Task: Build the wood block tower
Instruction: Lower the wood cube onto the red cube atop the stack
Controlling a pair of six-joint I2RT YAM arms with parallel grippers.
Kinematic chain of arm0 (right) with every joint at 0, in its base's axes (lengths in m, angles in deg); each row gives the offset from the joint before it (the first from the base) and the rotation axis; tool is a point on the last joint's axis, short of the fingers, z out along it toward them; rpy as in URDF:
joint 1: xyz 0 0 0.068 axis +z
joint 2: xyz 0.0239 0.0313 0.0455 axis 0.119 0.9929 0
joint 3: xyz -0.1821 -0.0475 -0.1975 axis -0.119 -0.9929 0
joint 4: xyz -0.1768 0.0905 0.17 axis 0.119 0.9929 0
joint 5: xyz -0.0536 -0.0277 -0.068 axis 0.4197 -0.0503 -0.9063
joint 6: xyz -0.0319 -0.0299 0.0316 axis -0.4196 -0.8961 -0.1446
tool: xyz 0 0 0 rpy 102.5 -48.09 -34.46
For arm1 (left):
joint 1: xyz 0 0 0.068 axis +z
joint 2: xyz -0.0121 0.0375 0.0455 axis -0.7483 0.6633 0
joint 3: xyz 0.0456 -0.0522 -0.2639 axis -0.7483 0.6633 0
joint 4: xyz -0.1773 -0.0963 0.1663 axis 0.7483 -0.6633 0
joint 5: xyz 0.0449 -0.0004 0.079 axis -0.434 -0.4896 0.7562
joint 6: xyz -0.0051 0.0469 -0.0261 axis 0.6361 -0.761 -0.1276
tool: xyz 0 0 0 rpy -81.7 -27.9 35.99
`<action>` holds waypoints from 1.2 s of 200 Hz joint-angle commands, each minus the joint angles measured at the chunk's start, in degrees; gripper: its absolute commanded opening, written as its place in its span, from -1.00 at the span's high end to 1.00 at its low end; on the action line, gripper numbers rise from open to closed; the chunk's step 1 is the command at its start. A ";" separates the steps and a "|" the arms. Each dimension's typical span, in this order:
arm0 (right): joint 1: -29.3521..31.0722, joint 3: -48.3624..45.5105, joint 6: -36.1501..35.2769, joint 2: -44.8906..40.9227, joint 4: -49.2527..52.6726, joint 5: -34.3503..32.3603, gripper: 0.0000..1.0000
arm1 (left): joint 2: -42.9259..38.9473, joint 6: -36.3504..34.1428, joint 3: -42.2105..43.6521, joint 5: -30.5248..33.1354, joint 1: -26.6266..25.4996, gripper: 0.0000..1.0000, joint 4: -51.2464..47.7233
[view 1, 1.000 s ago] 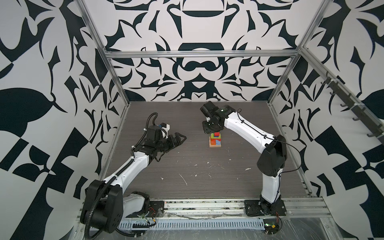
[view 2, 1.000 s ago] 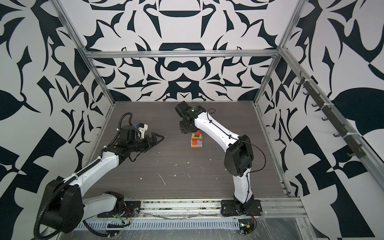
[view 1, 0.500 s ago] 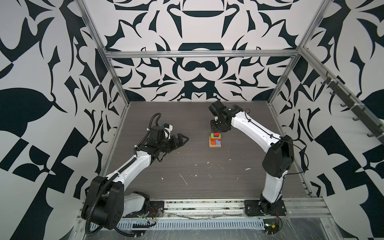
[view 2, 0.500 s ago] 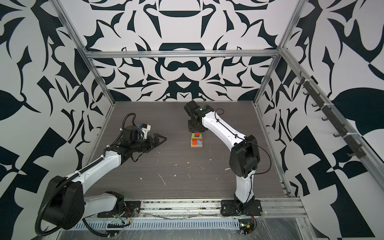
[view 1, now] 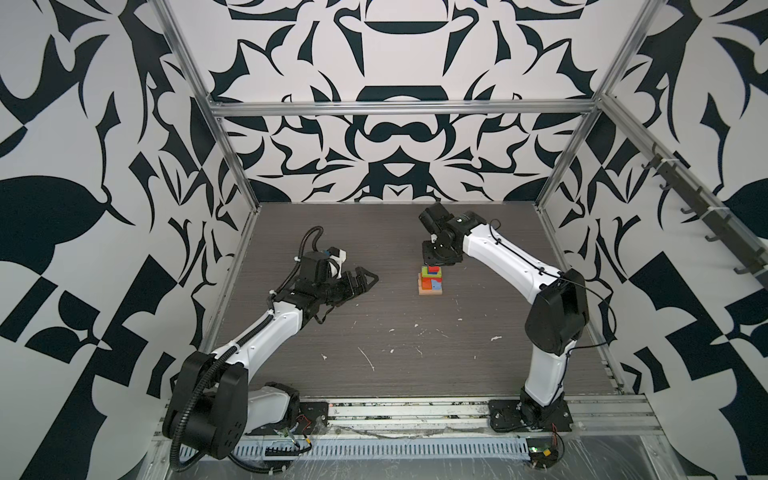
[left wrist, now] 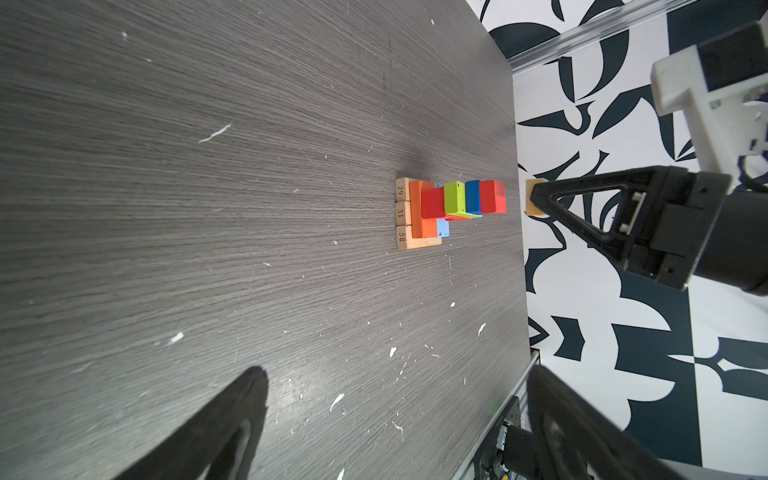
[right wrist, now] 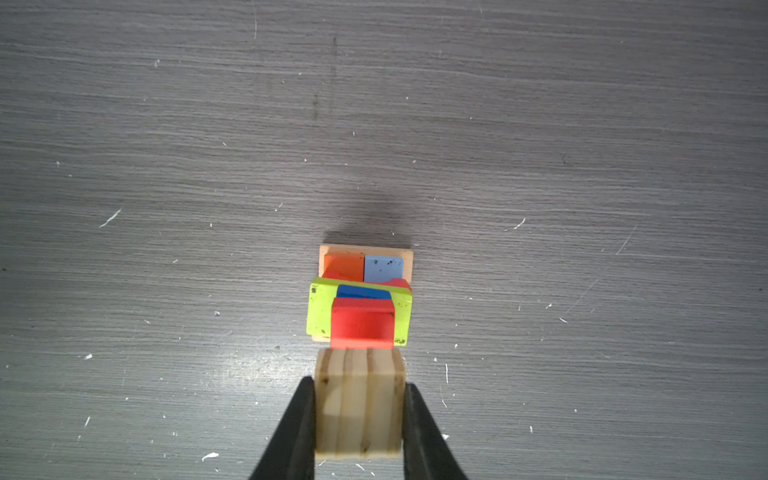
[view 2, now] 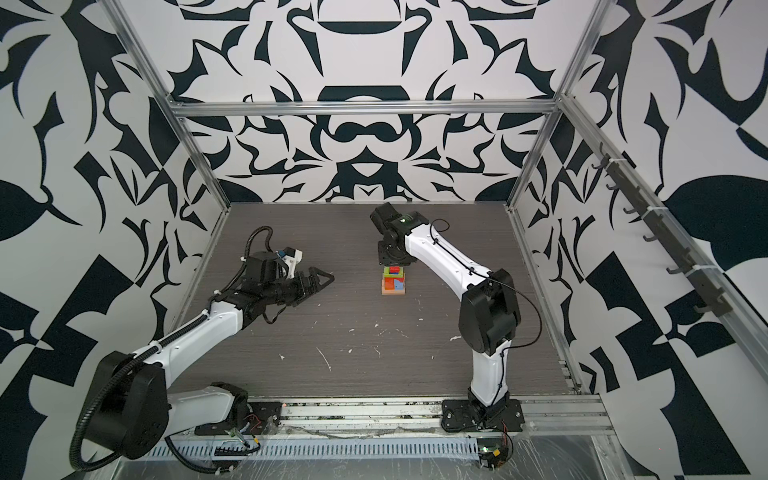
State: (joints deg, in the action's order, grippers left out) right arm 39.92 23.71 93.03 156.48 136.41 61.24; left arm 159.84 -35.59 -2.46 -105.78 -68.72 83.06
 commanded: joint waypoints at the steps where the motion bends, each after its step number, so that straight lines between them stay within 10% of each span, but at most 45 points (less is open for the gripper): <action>1: -0.29 0.07 0.38 -0.01 -0.78 -0.47 0.49 | 0.24 0.39 -0.70 -0.07 -0.13 -0.99 0.99; 240: -0.24 -0.51 0.22 2.21 -1.36 -1.51 0.49 | 0.59 0.30 -0.57 -0.22 -0.19 -0.99 1.08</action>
State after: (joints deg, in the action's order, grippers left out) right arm 39.92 23.51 93.03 159.26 135.25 61.16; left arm 159.97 -35.59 -2.46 -105.78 -68.72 83.08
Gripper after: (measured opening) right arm 0.295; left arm 0.994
